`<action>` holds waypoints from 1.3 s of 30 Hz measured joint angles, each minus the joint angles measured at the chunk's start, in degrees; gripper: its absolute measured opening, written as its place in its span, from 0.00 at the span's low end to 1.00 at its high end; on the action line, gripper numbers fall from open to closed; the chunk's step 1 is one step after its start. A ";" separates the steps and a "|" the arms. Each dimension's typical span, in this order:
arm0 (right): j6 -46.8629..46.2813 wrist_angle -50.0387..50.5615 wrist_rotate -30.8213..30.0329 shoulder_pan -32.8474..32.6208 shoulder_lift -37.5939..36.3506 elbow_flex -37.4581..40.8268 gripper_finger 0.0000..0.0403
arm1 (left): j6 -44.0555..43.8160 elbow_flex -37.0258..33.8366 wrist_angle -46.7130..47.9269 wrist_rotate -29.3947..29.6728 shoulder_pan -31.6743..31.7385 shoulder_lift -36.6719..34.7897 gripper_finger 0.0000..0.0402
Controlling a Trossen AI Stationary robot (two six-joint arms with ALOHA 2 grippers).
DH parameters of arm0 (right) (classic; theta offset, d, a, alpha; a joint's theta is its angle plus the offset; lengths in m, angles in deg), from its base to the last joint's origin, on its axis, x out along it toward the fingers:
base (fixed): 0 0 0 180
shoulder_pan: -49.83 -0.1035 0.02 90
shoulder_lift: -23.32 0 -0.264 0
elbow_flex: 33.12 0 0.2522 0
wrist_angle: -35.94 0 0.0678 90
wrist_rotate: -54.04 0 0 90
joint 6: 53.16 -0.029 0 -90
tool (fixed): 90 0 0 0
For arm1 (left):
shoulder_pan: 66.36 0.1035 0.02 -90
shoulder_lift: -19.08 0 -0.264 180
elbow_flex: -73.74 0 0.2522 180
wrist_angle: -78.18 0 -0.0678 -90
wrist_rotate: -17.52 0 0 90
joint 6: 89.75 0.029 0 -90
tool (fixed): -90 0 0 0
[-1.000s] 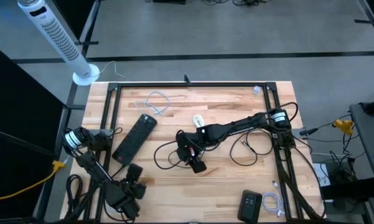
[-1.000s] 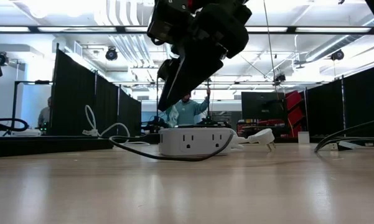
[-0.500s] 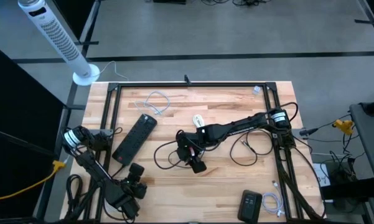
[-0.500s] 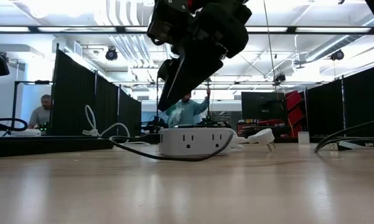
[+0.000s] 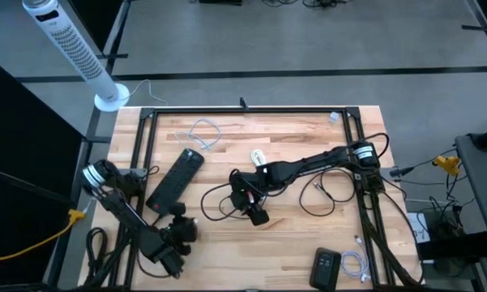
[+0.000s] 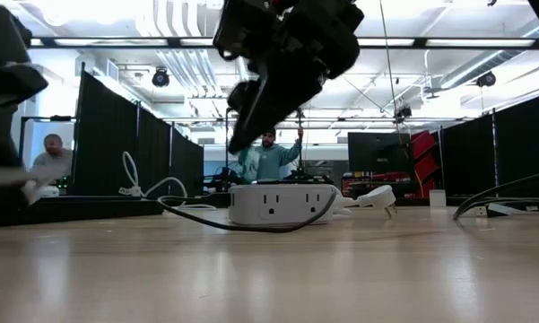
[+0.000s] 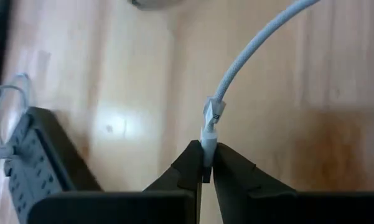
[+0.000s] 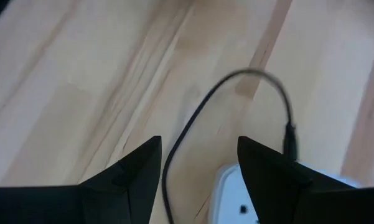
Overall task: Insert USB
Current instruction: Insert the left white charger cable into the top black outlet extension
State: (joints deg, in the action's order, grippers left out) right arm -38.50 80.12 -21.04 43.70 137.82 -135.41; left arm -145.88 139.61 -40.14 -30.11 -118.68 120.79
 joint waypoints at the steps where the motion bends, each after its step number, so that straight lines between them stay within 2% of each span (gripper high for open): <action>1: 0.67 -0.58 0.00 0.00 -0.33 0.00 0.48 | -1.11 -2.35 -3.26 1.33 -0.09 -1.79 0.04; 10: 10.37 -18.01 0.04 0.00 0.47 0.00 0.48 | -0.23 -27.19 -43.31 12.78 0.24 -21.15 0.04; 15: 10.90 -28.52 0.11 0.00 2.19 0.22 0.48 | 3.77 -34.74 -55.46 19.58 0.36 -29.22 0.04; 20: 7.46 -37.56 -0.39 0.23 5.12 0.15 0.48 | 10.23 -36.14 -58.49 21.74 0.86 -34.05 0.04; 24: 3.98 -42.78 -4.37 0.57 6.36 0.09 0.48 | 13.52 -35.99 -60.56 22.23 1.09 -35.39 0.04; 34: 0.55 -47.16 -4.98 0.66 6.96 0.15 0.48 | 16.27 -35.98 -63.74 22.22 2.08 -34.29 0.04; 39: -0.58 -48.82 -5.09 0.90 7.84 0.18 0.43 | 19.13 -35.98 -67.59 22.20 2.28 -33.22 0.04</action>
State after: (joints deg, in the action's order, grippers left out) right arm -39.08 31.30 -26.13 44.60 145.66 -135.23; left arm -126.75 103.62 -107.74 -7.91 -116.40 87.56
